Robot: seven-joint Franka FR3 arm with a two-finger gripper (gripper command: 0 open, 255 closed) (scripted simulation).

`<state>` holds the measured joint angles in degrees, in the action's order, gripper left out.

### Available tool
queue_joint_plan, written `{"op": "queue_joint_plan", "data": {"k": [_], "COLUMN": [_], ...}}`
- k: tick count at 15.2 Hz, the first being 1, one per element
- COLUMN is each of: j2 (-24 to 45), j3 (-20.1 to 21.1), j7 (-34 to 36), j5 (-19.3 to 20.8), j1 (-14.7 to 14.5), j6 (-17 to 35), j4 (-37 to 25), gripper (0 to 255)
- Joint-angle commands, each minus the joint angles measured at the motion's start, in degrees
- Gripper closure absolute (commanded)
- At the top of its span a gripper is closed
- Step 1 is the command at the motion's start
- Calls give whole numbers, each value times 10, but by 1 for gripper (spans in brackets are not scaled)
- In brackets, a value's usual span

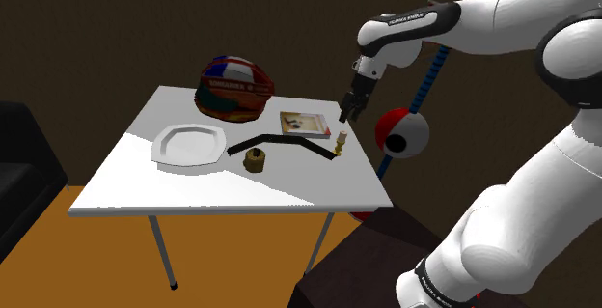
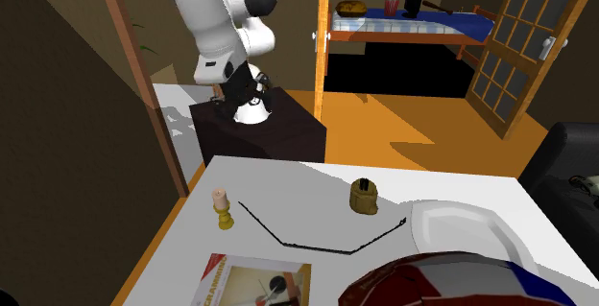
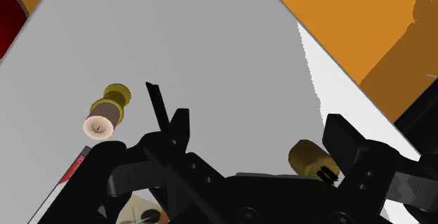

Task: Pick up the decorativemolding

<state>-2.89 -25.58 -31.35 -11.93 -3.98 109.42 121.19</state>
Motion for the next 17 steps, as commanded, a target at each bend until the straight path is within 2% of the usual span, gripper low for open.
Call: {"op": "queue_joint_plan", "data": {"k": [1,5,9,13,17], "j2": [56,167,276,384,500], "j3": [-8,-6,13,41,71], "j7": [-44,-121,-177,-212,-225], "j5": [-37,-105,-161,-200,-226], "j1": [2,25,60,99,140], "j6": [0,-15,-42,-78,-123], "j4": [-35,-116,-213,-328,-471], "gripper": [0,0,0,0,0]}}
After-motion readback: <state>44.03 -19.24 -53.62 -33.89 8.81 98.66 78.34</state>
